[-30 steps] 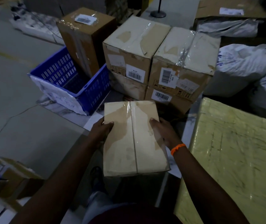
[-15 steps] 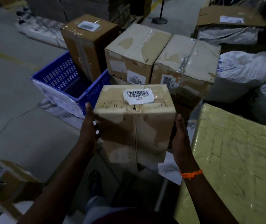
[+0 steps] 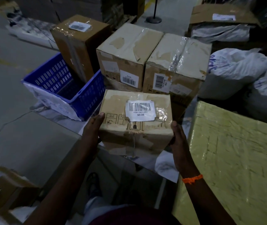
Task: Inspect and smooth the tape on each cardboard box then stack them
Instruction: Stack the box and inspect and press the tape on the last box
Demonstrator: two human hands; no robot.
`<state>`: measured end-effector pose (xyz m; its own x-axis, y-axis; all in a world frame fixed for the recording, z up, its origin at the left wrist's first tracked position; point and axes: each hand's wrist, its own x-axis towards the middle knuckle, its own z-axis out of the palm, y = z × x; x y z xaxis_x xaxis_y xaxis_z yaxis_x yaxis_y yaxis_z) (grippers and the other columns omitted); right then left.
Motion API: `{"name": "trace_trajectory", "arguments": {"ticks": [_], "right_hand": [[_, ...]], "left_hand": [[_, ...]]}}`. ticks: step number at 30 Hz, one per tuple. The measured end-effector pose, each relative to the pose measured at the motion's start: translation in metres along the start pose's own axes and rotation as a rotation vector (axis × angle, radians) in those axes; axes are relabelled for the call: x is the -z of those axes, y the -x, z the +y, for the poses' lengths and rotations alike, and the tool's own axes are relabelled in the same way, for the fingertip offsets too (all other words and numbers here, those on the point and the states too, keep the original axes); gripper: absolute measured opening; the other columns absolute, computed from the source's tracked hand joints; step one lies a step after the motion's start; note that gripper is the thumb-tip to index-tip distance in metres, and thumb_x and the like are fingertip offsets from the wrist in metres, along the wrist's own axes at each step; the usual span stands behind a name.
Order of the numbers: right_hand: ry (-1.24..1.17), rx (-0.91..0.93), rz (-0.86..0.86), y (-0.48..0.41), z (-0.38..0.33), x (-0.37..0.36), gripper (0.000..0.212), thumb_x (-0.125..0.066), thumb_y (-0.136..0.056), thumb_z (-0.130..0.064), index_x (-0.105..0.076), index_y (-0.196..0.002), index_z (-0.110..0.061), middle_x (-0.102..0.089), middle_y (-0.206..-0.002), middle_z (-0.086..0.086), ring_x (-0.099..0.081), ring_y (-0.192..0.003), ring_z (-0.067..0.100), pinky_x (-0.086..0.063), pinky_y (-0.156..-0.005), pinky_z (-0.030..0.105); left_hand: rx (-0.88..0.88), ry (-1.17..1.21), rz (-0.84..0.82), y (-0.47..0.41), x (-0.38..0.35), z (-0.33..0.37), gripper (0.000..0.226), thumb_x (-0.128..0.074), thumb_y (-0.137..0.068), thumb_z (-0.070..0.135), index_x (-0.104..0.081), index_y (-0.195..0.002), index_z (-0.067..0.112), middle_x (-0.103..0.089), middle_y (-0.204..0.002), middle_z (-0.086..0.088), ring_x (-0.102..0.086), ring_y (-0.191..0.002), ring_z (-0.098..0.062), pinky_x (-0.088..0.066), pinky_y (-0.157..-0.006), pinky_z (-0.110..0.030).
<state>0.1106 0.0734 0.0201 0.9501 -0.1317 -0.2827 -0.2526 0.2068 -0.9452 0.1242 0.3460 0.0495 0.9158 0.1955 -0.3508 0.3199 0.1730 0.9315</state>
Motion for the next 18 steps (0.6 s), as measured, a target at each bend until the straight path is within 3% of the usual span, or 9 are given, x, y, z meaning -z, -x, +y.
{"name": "trace_trajectory", "arguments": {"ticks": [4,8,10,12,16,18], "right_hand": [[-0.025,-0.013,0.010,-0.002,-0.002,-0.001,0.065,-0.062,-0.088,-0.065,-0.057,-0.140,-0.027,-0.073,-0.127,0.000,-0.069,-0.119,0.022,-0.055,-0.102,0.050],[-0.040,-0.014,0.031,0.003,-0.003,-0.004,0.090,-0.070,-0.067,-0.084,-0.060,-0.138,-0.029,-0.072,-0.128,0.000,-0.067,-0.122,0.021,-0.053,-0.104,0.050],[-0.034,0.008,0.035,0.004,-0.002,-0.005,0.094,-0.070,-0.062,-0.087,-0.061,-0.137,-0.030,-0.071,-0.131,0.000,-0.065,-0.125,0.021,-0.050,-0.109,0.053],[-0.016,0.013,0.031,0.004,-0.002,-0.005,0.095,-0.070,-0.061,-0.088,-0.062,-0.135,-0.029,-0.073,-0.127,-0.001,-0.068,-0.120,0.019,-0.055,-0.102,0.048],[0.013,0.046,0.008,0.002,-0.005,-0.003,0.062,-0.061,-0.089,-0.061,-0.059,-0.137,-0.021,-0.073,-0.124,0.003,-0.070,-0.115,0.023,-0.060,-0.086,0.039],[0.039,0.075,0.011,-0.003,-0.009,-0.001,0.064,-0.066,-0.087,-0.064,-0.059,-0.136,-0.025,-0.072,-0.126,0.004,-0.071,-0.114,0.024,-0.060,-0.088,0.044]], "left_hand": [[0.015,-0.015,-0.017,-0.004,0.005,-0.002,0.057,-0.061,-0.087,0.062,-0.063,-0.128,0.022,-0.072,-0.120,0.002,-0.067,-0.111,-0.019,-0.053,-0.081,-0.036],[0.034,-0.063,-0.018,-0.008,0.017,-0.005,0.076,-0.063,-0.074,0.073,-0.062,-0.132,0.024,-0.066,-0.132,-0.004,-0.061,-0.122,-0.027,-0.053,-0.098,-0.051],[0.029,-0.082,-0.023,-0.010,0.021,-0.005,0.082,-0.065,-0.067,0.077,-0.063,-0.131,0.025,-0.065,-0.134,-0.005,-0.060,-0.124,-0.028,-0.053,-0.100,-0.055],[0.024,-0.095,-0.030,-0.010,0.023,-0.006,0.084,-0.065,-0.065,0.078,-0.062,-0.131,0.025,-0.064,-0.134,-0.005,-0.060,-0.124,-0.027,-0.053,-0.100,-0.056],[0.023,-0.081,-0.058,-0.006,0.028,-0.009,0.082,-0.067,-0.068,0.076,-0.061,-0.134,0.028,-0.066,-0.133,-0.003,-0.062,-0.124,-0.027,-0.053,-0.100,-0.054],[0.001,-0.085,-0.118,-0.006,0.032,-0.010,0.072,-0.066,-0.079,0.069,-0.055,-0.141,0.035,-0.065,-0.135,-0.001,-0.061,-0.125,-0.028,-0.053,-0.101,-0.056]]}}
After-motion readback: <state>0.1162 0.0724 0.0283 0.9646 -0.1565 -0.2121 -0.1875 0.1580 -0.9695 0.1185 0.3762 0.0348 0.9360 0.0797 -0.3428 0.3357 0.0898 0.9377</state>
